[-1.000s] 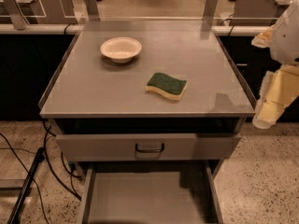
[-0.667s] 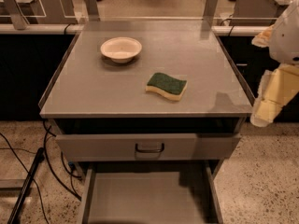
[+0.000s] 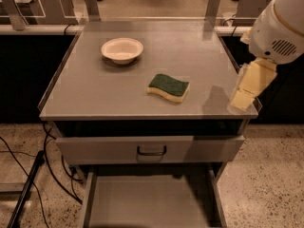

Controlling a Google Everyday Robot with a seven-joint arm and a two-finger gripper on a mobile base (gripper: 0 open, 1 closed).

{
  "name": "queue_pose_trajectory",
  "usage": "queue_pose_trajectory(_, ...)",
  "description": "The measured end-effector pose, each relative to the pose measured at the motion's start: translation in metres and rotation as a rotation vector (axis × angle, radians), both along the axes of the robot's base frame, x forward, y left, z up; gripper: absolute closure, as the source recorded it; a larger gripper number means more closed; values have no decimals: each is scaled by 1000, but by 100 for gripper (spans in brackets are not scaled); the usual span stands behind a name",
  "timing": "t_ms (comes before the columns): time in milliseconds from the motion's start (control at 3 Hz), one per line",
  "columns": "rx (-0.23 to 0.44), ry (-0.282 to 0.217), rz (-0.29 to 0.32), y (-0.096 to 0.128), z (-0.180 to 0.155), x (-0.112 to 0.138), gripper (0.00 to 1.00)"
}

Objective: Place sponge into middle drawer

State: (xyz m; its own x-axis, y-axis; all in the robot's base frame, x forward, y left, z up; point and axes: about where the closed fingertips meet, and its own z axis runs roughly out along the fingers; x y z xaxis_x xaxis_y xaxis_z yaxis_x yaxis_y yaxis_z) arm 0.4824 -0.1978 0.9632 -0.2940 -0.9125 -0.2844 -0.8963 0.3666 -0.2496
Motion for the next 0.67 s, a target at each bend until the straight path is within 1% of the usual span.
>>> queue_pose_trajectory(333,58,12,-53,6,-13,22,0)
queue_pose_trajectory(667,151,32,-125,13,-31,40,0)
